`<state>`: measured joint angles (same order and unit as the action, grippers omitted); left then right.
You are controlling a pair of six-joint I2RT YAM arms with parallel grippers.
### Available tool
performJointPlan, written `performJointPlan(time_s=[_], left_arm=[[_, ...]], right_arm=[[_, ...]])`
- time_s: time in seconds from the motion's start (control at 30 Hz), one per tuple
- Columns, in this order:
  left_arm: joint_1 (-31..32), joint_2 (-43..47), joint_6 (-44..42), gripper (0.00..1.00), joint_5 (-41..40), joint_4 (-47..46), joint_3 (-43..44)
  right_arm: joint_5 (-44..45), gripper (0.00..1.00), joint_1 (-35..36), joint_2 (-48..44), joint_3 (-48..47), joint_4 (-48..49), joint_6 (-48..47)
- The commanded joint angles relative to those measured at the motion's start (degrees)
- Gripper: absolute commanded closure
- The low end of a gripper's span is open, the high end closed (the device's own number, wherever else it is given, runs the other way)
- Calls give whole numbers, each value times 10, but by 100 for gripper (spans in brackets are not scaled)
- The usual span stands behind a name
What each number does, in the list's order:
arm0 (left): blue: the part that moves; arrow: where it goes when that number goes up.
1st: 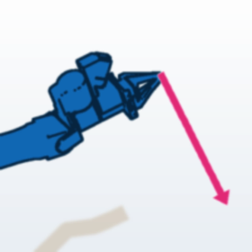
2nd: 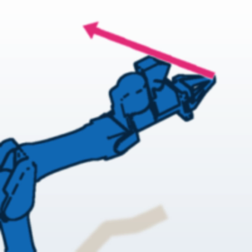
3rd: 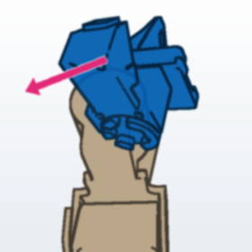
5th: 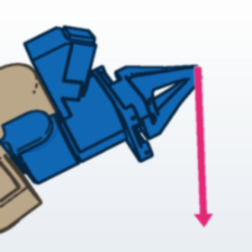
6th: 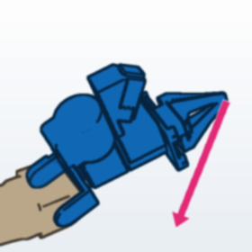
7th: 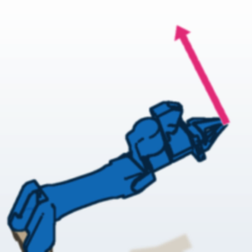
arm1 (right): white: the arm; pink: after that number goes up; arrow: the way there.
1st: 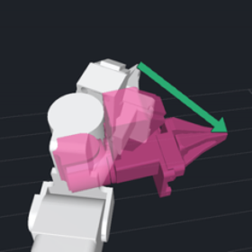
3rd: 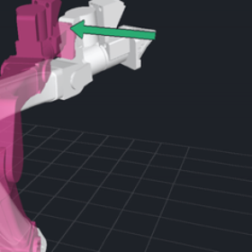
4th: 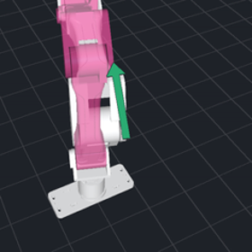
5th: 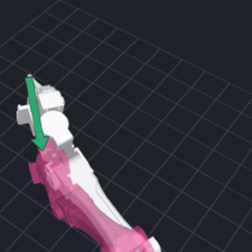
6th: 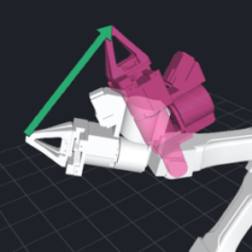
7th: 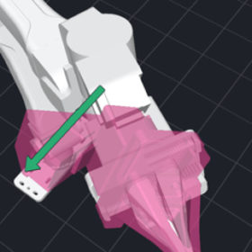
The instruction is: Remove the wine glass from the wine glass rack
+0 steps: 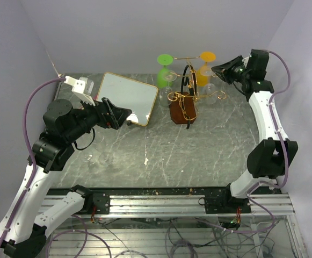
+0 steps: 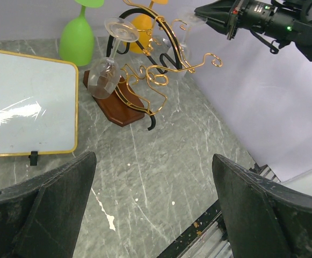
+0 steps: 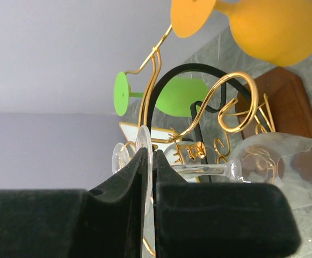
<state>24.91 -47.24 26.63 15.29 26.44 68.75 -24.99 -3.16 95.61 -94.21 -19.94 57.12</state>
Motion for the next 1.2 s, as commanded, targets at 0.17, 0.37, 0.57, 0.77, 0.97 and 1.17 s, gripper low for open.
performJointPlan(time_s=[0.17,0.37,0.57,0.77,0.97,1.17], left_arm=[[1,1,7,0,9,2,18],[1,1,14,0,11,0,17],[1,-5,34,0,24,-18,11],[1,-18,65,0,47,-52,3],[1,-29,107,0,69,-90,-5],[0,-38,166,0,99,-154,-28]], right_arm=[[156,100,-9,-73,11,-36,-40],[273,100,-13,-132,18,-35,-101],[279,100,-13,-216,58,9,-138],[172,100,-13,-298,91,49,-122],[58,100,-13,-344,90,72,-62],[-119,100,-13,-352,98,161,68]])
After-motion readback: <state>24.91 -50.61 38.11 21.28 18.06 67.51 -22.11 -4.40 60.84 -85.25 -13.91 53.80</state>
